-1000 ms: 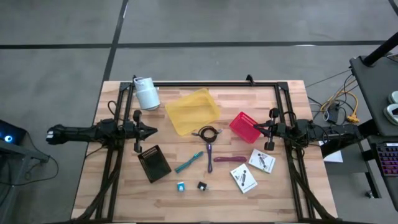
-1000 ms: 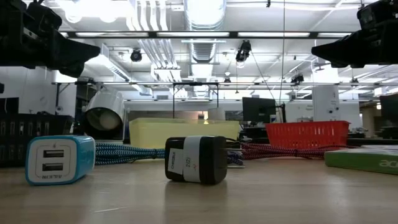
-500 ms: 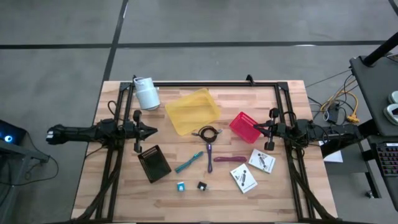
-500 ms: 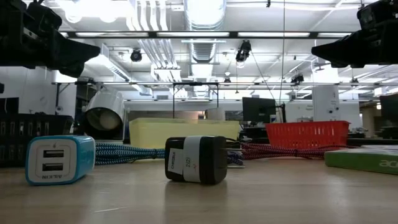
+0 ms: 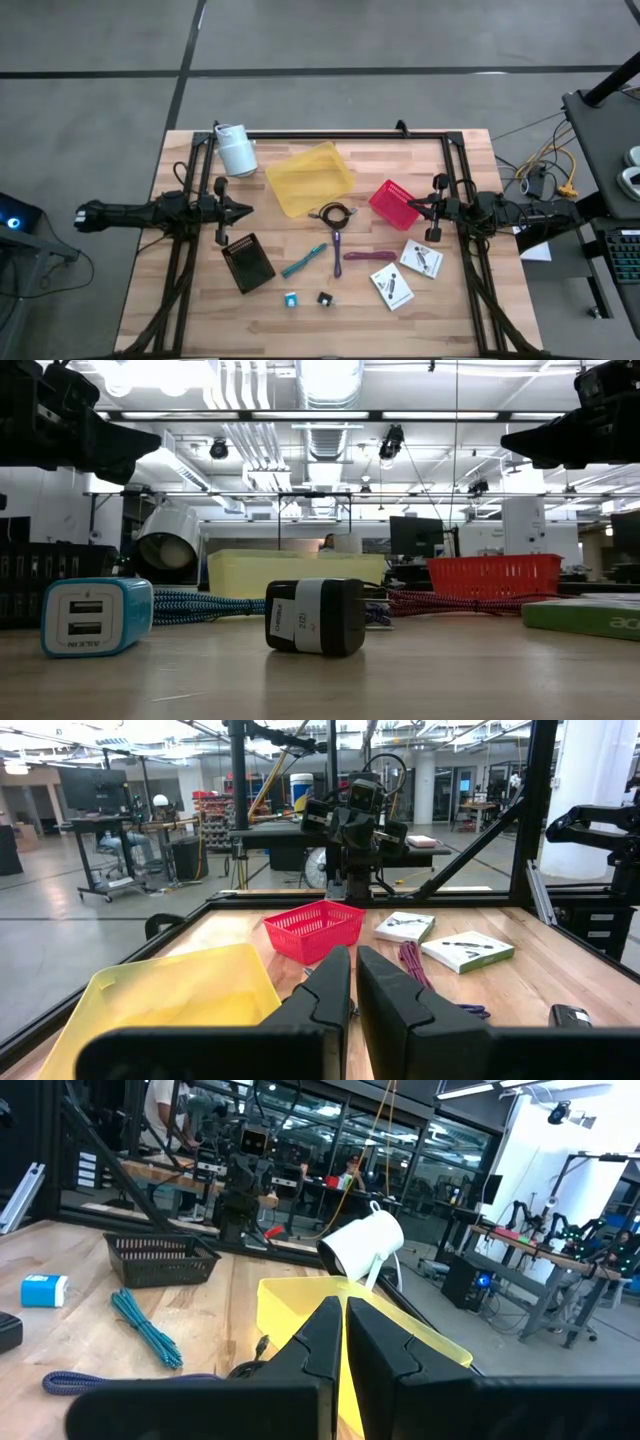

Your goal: Pick and place items into bin

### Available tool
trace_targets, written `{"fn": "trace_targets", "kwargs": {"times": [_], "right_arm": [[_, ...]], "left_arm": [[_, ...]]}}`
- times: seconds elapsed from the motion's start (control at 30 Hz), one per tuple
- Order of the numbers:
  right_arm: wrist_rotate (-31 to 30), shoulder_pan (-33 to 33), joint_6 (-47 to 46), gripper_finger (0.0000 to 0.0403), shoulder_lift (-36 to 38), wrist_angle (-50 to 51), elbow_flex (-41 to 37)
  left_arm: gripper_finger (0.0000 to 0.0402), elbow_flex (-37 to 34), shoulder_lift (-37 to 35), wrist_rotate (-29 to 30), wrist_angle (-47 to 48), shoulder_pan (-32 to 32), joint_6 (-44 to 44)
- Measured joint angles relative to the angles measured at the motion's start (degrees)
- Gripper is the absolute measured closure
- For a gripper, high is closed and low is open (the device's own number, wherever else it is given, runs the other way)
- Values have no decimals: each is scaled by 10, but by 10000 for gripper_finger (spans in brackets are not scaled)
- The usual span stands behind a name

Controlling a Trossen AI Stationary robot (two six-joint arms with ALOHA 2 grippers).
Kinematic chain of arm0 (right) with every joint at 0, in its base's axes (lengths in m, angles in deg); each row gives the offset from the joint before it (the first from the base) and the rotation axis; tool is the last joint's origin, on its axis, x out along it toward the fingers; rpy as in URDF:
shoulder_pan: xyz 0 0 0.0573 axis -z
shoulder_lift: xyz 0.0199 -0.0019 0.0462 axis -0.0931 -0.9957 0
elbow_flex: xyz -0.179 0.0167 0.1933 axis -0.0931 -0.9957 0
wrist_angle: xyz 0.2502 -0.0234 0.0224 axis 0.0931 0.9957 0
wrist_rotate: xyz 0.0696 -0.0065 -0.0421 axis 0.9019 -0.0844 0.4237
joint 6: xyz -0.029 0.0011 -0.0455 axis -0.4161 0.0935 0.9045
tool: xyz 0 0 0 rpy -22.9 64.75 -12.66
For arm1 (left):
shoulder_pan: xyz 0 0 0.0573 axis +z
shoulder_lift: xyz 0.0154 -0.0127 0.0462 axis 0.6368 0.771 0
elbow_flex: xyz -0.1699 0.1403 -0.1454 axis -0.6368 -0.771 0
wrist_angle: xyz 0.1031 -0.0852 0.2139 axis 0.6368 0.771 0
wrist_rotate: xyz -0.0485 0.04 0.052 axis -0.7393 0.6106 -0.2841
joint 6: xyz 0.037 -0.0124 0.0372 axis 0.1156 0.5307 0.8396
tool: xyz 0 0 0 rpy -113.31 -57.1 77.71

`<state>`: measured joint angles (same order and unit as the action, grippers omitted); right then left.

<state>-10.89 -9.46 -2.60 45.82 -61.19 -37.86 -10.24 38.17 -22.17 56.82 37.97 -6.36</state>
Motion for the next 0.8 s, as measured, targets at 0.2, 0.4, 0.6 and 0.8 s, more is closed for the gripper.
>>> {"fn": "trace_targets", "kwargs": {"times": [0.2,0.4,0.6,0.8], "right_arm": [[0,0,2,394,0,0,0],[0,0,14,394,0,0,0],[7,0,-14,394,0,-10,0],[5,0,6,394,-2,-142,0]], "left_arm": [[395,0,0,0,0,0,0],[395,0,0,0,-27,0,0],[395,0,0,0,-89,0,0],[395,0,1,0,-168,0,5]]}}
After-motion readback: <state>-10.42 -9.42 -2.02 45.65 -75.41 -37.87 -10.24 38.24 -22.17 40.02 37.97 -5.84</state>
